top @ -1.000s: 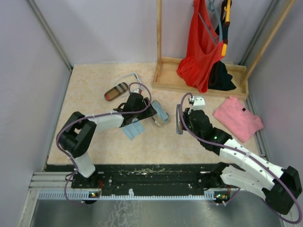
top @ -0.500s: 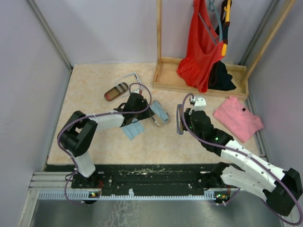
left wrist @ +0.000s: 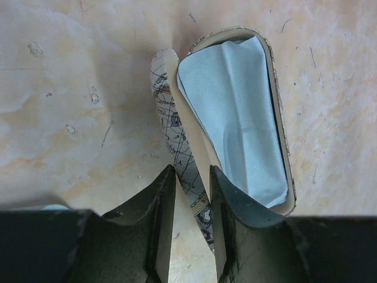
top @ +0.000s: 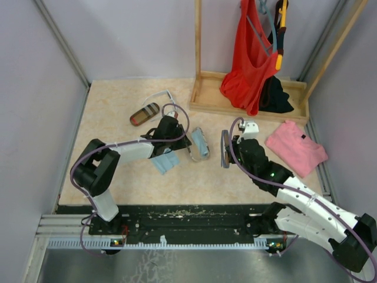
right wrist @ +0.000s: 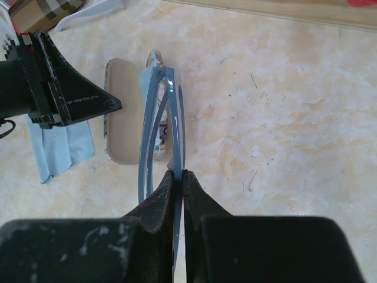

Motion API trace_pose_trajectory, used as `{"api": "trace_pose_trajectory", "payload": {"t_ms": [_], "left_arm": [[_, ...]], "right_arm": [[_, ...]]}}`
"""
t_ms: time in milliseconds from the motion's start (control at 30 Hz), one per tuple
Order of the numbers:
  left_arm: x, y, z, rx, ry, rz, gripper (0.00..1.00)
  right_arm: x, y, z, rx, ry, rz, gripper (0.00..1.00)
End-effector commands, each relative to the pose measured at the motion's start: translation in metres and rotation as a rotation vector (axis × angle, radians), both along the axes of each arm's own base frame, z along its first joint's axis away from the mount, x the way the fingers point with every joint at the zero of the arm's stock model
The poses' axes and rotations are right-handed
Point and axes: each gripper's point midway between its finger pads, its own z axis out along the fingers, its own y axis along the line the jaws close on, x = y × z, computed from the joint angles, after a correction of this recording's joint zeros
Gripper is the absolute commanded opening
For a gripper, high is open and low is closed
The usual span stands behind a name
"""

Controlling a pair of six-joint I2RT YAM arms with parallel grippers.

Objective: Organize the sunglasses
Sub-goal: Adjust the sunglasses case at the center of the board.

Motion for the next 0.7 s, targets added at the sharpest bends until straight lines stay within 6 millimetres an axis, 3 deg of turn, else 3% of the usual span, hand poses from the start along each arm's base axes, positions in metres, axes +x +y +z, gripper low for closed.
{"api": "trace_pose_trajectory", "payload": {"t_ms": [0,367,500,667], "left_arm": [[-0.006,0.003,0.021,0.013,-0.027,-0.047,0.35],[-0.025,0.022,0.023,0.147,-0.024,-0.083,0.36],[-0.029,0.020,0.026,0.119,-0.025,-0.085,0.40],[-0.029,0.015,0.047,0.037,-0.086,-0.085,0.48]], "right_arm": [[0.001,0.003,0.016,0.056,-0.033,0.005,0.00],[-0.005,0.043,0.013,0.148,0.032,0.158,0.00],[0.002,0.046,0.012,0.155,0.037,0.135,0.00],[0.020,0.056,0.015,0.116,0.052,0.172,0.00]]}}
